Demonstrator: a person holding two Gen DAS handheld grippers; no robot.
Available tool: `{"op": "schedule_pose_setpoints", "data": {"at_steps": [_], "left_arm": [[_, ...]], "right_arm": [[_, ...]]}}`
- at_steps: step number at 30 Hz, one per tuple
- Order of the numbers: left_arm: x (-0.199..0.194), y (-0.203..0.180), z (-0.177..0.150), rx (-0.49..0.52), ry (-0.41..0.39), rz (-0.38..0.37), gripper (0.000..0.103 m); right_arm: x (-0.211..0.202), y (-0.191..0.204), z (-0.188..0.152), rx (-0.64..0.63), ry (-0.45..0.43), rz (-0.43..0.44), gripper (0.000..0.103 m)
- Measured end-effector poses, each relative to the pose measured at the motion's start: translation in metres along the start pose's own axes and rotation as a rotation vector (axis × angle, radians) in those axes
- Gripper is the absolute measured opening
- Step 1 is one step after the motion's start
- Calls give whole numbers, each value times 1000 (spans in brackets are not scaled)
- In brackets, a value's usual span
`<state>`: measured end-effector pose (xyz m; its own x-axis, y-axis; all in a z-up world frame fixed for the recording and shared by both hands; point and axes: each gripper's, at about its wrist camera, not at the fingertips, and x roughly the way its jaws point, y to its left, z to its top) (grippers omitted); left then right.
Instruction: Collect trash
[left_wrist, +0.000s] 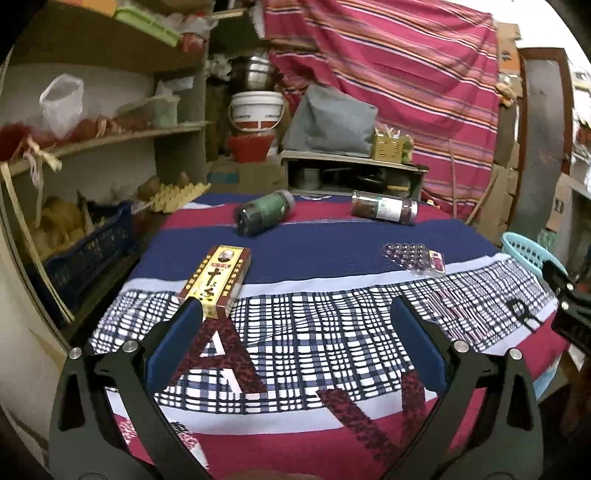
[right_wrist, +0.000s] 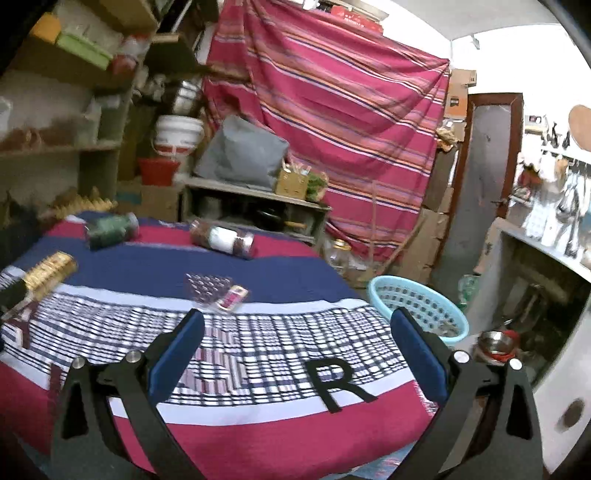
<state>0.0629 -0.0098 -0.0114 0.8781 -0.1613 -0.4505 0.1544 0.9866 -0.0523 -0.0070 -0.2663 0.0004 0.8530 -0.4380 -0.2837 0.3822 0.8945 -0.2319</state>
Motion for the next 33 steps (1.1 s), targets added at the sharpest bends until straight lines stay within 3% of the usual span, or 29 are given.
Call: {"op": "schedule_pose_setpoints", "data": {"at_steps": [14, 33], "left_arm": [[7, -13, -7, 27, 18, -37, 98], [3, -15, -5, 30, 8, -61, 98]], "right_arm": [[17, -13, -3, 75, 72, 35, 98], [22, -9, -5, 92, 90, 52, 98]]}}
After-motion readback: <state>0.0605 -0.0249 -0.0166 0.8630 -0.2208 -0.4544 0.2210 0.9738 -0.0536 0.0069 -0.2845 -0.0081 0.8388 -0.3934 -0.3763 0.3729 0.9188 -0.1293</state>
